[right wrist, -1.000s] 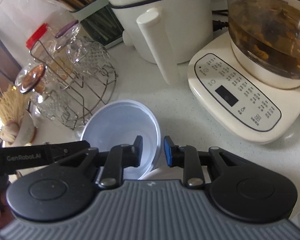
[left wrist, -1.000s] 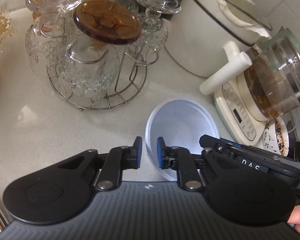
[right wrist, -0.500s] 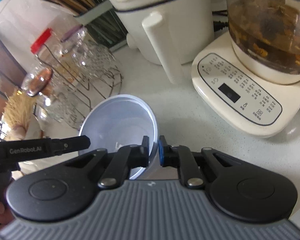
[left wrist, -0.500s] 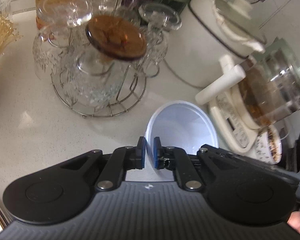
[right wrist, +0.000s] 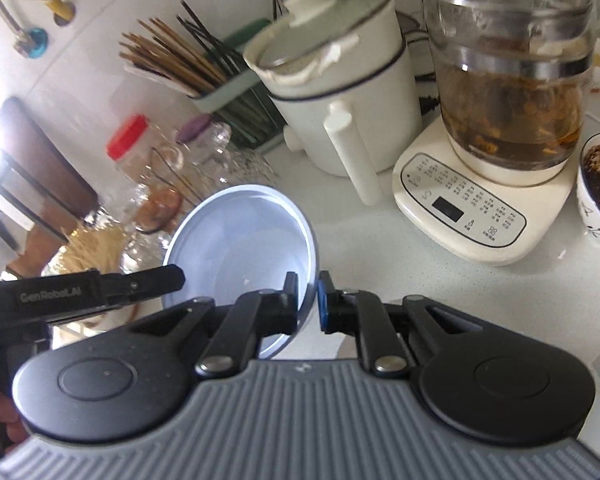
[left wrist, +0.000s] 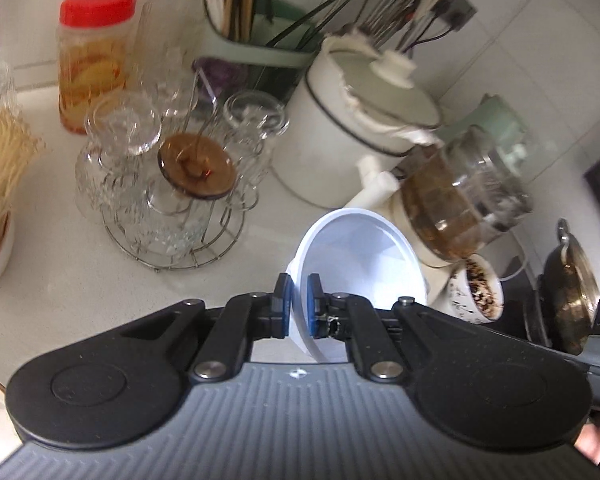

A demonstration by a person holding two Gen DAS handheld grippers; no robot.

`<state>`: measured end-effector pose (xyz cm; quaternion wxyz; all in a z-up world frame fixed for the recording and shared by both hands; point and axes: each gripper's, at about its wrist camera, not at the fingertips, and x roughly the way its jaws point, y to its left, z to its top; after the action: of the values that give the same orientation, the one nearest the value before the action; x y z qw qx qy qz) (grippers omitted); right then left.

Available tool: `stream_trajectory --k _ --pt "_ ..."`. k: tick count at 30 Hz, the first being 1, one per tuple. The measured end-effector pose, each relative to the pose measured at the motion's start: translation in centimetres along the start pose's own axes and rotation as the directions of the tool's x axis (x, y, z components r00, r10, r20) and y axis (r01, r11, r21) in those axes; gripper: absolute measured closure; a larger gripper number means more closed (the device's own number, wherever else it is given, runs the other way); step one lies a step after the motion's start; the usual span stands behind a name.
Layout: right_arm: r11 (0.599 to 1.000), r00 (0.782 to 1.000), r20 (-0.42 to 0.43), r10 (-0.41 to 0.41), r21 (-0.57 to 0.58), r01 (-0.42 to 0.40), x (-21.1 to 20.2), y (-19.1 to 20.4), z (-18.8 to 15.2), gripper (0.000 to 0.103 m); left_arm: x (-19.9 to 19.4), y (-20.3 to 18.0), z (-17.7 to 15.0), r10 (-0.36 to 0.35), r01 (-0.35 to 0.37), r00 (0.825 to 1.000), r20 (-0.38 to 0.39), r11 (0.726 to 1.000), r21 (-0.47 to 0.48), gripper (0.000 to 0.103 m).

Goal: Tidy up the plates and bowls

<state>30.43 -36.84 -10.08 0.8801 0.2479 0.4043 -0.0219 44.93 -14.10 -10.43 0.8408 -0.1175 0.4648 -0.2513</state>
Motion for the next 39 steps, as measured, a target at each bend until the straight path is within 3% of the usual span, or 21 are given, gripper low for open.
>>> stream_trajectory --k 5,13,23,39 --pt "1.000 0.999 0.039 -0.021 0.024 0.020 -1.5 0.9 -1.1 0.091 -1.8 -0.3 -0.6 -0.014 0.014 1.000 -0.001 0.999 0.034 0.094" --pt "0.995 0.996 0.018 -0.087 0.043 0.086 -2.7 1.4 -3.8 0.090 -2.5 0.1 -2.8 -0.047 0.051 0.997 -0.057 0.996 0.071 0.094" --pt "0.982 0.981 -0.080 -0.178 0.050 0.182 -1.5 1.2 -7.8 0.090 -0.8 1.2 -6.4 -0.015 0.033 0.984 -0.175 0.995 0.095 0.094" --pt "0.977 0.975 -0.125 -0.184 0.086 0.195 0.4 -0.2 -9.7 0.088 2.6 1.6 -7.6 0.048 -0.004 0.961 -0.274 0.987 0.160 0.093"
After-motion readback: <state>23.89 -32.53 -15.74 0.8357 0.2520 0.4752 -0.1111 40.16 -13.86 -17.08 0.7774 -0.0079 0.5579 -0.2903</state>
